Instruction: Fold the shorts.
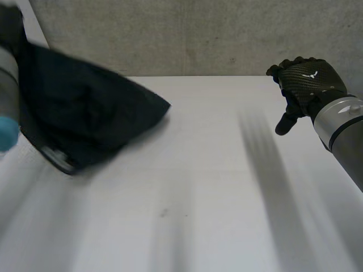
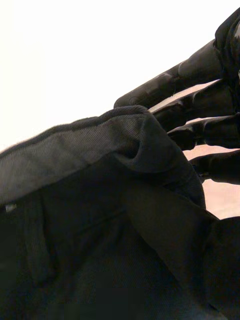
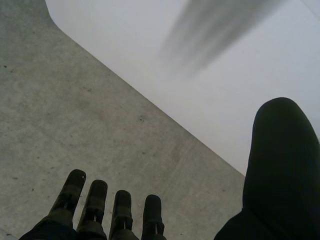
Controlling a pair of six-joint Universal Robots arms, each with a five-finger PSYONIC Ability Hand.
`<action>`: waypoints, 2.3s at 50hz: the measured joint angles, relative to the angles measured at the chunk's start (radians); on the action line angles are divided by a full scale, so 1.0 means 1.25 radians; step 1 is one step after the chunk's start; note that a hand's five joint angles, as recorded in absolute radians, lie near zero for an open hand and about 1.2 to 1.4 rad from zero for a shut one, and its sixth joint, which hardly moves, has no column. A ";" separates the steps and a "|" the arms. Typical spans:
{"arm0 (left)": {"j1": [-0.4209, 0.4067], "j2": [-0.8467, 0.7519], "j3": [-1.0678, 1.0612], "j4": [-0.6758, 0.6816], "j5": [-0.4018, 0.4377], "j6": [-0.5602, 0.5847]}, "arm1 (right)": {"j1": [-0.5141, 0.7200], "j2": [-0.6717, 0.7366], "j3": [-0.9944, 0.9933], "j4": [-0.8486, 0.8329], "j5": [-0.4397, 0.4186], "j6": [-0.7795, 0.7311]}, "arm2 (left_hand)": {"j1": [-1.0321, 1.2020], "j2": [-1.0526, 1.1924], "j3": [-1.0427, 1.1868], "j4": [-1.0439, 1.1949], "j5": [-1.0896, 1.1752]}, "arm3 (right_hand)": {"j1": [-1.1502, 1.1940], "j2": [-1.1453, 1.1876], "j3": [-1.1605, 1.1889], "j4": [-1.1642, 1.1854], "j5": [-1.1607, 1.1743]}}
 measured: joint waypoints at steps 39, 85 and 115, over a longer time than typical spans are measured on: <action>-0.388 -0.174 -0.099 0.126 0.495 -0.007 | -0.043 -0.048 -0.015 -0.034 0.020 -0.002 | -0.728 -0.784 -0.773 -0.797 -0.749 | 0.000 0.000 0.000 0.000 0.000; -0.157 -0.438 0.035 -0.034 0.215 0.040 | -0.114 0.200 0.239 -0.148 -0.330 -0.463 | 0.040 -0.010 -0.015 -0.024 -0.019 | 0.601 0.765 0.794 0.103 0.724; -0.152 -0.213 0.150 -0.074 0.211 0.020 | -0.101 -0.103 0.125 0.165 -0.392 -0.093 | 0.040 0.013 0.008 -0.001 -0.018 | 0.659 0.765 0.803 0.103 0.724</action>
